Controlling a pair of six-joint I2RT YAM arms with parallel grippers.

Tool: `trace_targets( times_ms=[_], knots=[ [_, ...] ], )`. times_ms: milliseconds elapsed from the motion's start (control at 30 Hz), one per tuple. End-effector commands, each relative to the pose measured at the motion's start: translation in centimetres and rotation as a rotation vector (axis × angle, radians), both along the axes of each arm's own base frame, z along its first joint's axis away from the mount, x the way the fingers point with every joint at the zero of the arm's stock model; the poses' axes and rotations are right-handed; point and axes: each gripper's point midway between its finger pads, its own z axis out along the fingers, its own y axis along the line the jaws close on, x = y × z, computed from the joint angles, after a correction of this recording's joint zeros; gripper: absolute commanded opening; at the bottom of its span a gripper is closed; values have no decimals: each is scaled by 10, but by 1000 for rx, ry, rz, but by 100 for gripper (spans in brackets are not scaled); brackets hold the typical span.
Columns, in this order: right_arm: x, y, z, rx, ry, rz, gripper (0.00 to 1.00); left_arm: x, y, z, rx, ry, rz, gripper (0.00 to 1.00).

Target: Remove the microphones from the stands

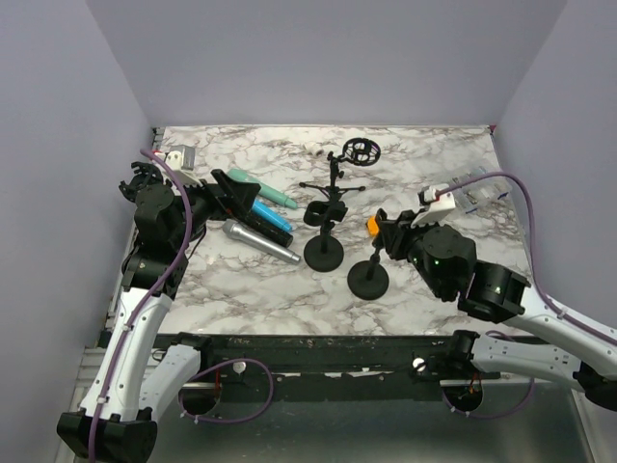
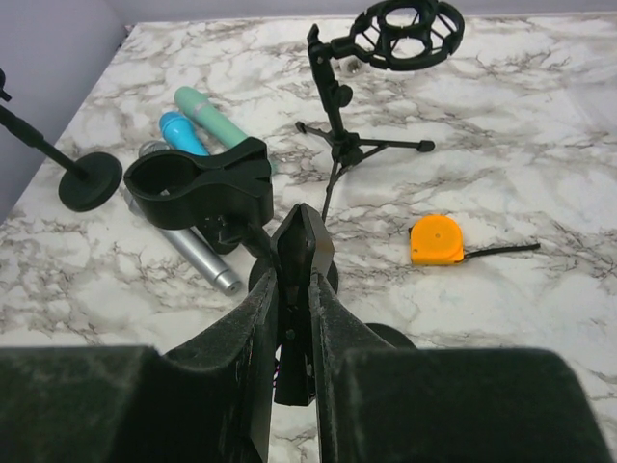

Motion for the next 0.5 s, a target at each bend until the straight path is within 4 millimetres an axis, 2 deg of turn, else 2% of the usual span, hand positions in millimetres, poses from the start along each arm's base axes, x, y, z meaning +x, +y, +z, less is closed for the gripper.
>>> trace_targets(
  times_ms=[0,333,467],
  knots=[
    [-19,-3,-78,-157,177,58,19,0,-2,1,0,-14,-19,93],
    [-16,6,-111,-217,233,56,23,1,-2,0,7,-13,-14,93],
    [-15,7,-111,-218,238,49,24,1,-2,0,8,-15,-16,93]
  ],
)
